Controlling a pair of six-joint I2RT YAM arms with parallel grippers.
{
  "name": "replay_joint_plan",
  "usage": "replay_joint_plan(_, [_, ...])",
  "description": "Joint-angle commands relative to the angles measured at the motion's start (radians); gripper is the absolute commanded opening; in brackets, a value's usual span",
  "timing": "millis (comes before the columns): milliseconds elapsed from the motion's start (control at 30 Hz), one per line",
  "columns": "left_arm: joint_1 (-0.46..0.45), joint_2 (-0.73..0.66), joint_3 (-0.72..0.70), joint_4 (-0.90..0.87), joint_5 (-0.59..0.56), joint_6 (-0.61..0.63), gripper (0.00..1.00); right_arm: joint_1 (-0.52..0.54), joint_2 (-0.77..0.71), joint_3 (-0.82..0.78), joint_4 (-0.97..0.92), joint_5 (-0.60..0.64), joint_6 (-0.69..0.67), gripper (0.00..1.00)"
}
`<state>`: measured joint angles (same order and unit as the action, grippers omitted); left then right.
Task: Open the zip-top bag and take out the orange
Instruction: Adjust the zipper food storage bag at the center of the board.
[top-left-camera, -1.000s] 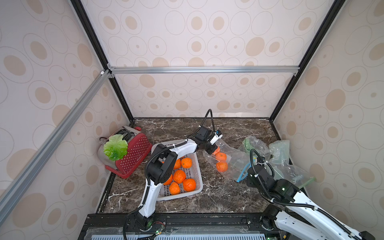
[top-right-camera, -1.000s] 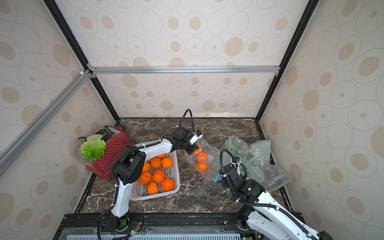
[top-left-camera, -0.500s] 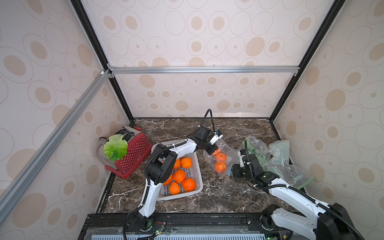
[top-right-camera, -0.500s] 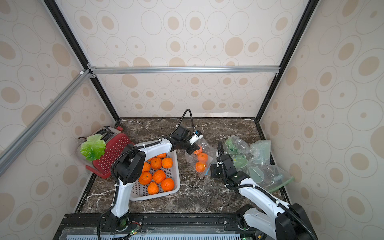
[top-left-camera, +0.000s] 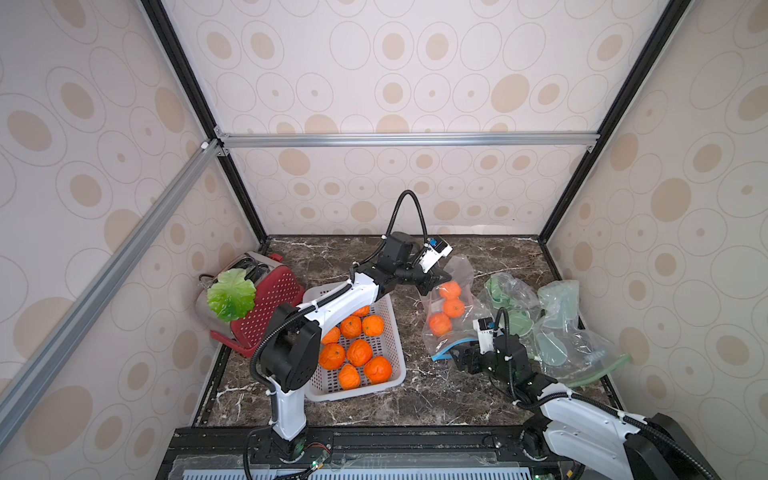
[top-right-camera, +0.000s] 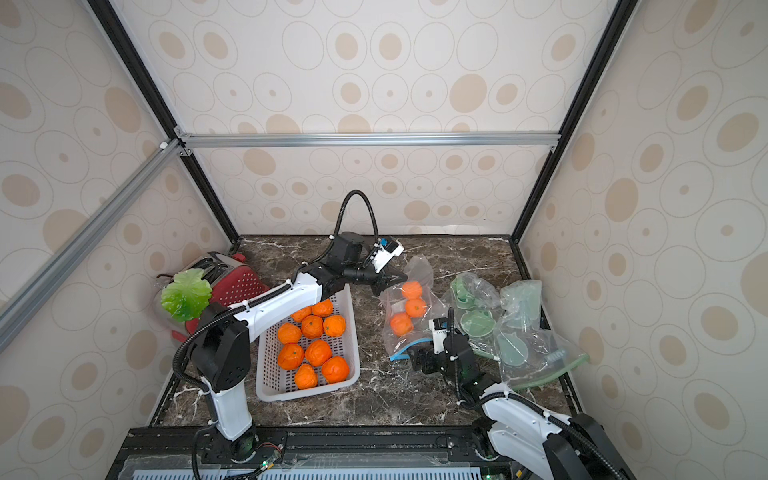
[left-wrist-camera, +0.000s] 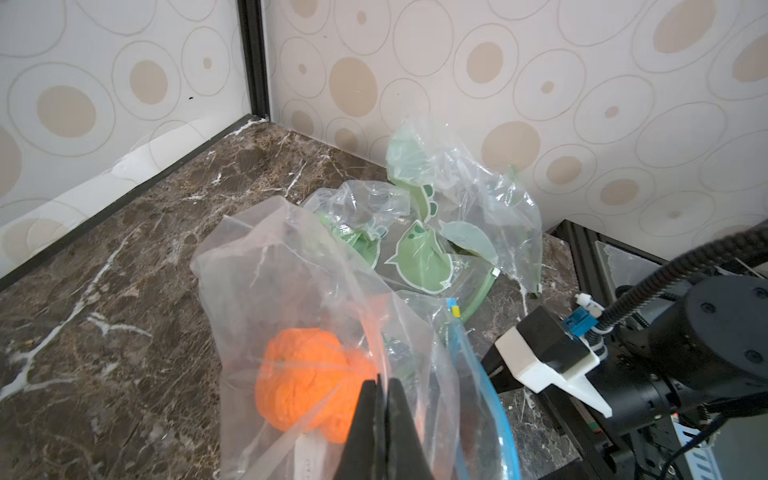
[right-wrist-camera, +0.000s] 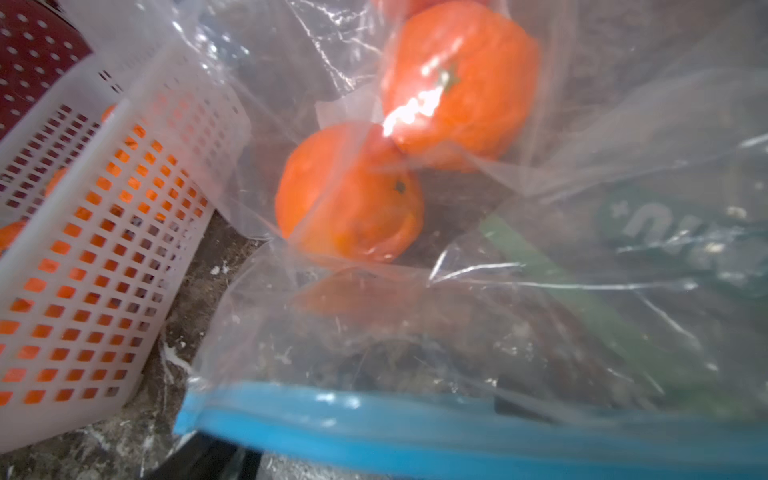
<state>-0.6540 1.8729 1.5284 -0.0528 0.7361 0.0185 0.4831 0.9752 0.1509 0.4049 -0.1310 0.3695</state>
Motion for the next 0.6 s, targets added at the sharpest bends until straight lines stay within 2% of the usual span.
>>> replay_joint_plan(0, [-0.008, 0.037, -0.02, 0.007, 0.035, -0.018, 0.0, -0.001, 0.014, -0.008, 0.09, 0.001, -0.002, 0.91])
replay_joint_plan(200, [-0.016, 0.087, -0.028, 0.028, 0.044, -0.046, 0.0, 0.0, 0.093, 0.038, 0.103, 0.068, 0.036, 0.92])
replay_joint_plan(333, [-0.018, 0.1, -0.036, 0.031, 0.018, -0.05, 0.0, 0.001, 0.183, 0.089, 0.096, 0.03, 0.018, 0.89])
replay_joint_plan(467, [-0.016, 0.122, -0.014, -0.03, -0.057, -0.012, 0.0, 0.0, 0.166, 0.062, 0.148, -0.016, 0.034, 0.89])
replay_joint_plan(567, [-0.01, 0.149, 0.029, -0.094, -0.119, 0.019, 0.0, 0.001, 0.067, 0.071, 0.009, -0.082, -0.017, 0.89])
